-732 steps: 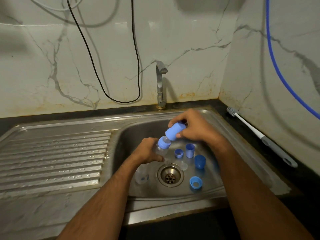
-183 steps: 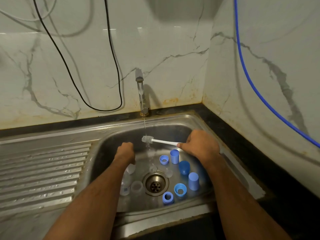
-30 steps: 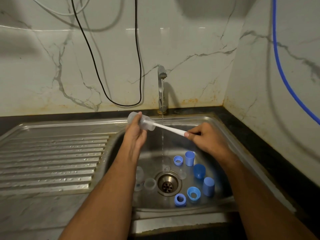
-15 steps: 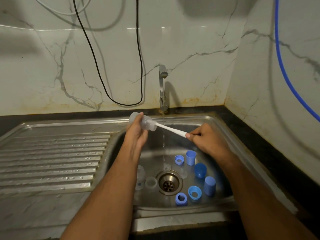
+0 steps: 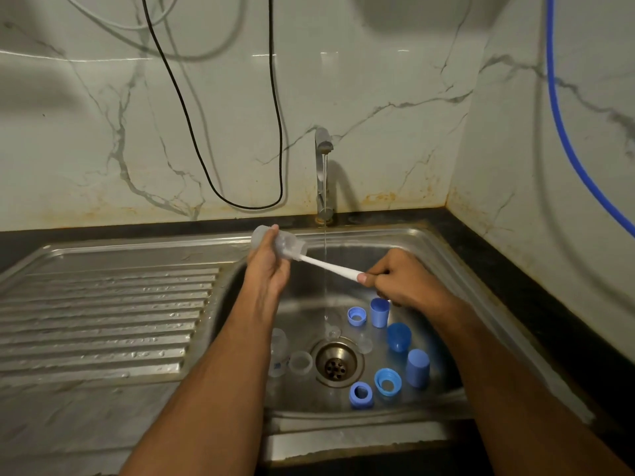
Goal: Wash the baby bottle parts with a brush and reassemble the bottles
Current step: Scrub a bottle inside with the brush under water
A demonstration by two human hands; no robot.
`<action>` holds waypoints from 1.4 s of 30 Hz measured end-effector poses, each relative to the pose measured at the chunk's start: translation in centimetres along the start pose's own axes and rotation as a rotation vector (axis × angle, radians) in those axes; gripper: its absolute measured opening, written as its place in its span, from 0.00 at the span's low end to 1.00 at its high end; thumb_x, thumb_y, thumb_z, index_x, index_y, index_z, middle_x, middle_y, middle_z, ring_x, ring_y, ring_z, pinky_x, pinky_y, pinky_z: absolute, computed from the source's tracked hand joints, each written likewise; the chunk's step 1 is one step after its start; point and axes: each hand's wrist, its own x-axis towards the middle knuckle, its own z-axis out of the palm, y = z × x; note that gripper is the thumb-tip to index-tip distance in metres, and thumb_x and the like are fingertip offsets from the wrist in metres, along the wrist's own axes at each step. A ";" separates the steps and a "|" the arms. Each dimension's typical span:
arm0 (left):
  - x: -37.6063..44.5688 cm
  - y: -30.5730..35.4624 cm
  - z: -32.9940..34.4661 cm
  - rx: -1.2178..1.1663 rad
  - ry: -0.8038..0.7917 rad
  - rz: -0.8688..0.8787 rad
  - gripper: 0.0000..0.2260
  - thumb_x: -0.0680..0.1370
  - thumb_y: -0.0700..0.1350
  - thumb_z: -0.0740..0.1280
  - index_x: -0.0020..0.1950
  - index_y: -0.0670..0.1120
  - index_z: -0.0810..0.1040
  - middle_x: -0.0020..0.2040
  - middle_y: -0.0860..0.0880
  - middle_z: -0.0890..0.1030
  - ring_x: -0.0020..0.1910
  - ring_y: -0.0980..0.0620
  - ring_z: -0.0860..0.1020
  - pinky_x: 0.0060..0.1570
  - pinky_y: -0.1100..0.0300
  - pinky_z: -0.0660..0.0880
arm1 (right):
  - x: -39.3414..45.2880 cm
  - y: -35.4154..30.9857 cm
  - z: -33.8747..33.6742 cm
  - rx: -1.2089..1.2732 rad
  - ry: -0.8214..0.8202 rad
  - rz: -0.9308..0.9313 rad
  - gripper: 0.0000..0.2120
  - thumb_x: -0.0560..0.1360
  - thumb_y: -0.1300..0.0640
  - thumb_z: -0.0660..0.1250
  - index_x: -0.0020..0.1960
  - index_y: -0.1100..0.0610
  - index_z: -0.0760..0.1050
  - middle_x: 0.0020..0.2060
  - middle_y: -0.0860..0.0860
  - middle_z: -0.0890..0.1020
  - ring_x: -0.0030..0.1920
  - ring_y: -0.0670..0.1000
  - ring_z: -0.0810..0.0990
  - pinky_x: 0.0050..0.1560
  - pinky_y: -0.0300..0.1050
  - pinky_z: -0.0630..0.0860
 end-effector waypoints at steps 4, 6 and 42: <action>0.1 0.2 0.2 0.002 -0.013 0.035 0.23 0.76 0.39 0.73 0.68 0.36 0.70 0.60 0.37 0.78 0.59 0.43 0.80 0.55 0.43 0.81 | -0.2 -0.1 -0.7 0.004 0.057 -0.087 0.11 0.79 0.48 0.70 0.53 0.53 0.86 0.33 0.51 0.84 0.35 0.49 0.81 0.41 0.51 0.81; 0.2 0.2 -0.1 -0.019 -0.004 0.033 0.25 0.76 0.39 0.73 0.70 0.36 0.69 0.61 0.37 0.78 0.59 0.43 0.81 0.58 0.44 0.80 | -0.2 -0.2 0.0 -0.081 0.157 -0.061 0.12 0.79 0.47 0.69 0.56 0.52 0.85 0.33 0.47 0.82 0.35 0.47 0.80 0.36 0.46 0.79; 0.8 0.9 -0.3 -0.092 -0.003 0.034 0.24 0.77 0.38 0.73 0.69 0.39 0.68 0.60 0.38 0.78 0.60 0.43 0.79 0.65 0.43 0.76 | -0.7 2.5 -4.5 0.020 0.053 -0.063 0.05 0.75 0.51 0.75 0.50 0.49 0.87 0.30 0.47 0.84 0.36 0.48 0.83 0.45 0.48 0.81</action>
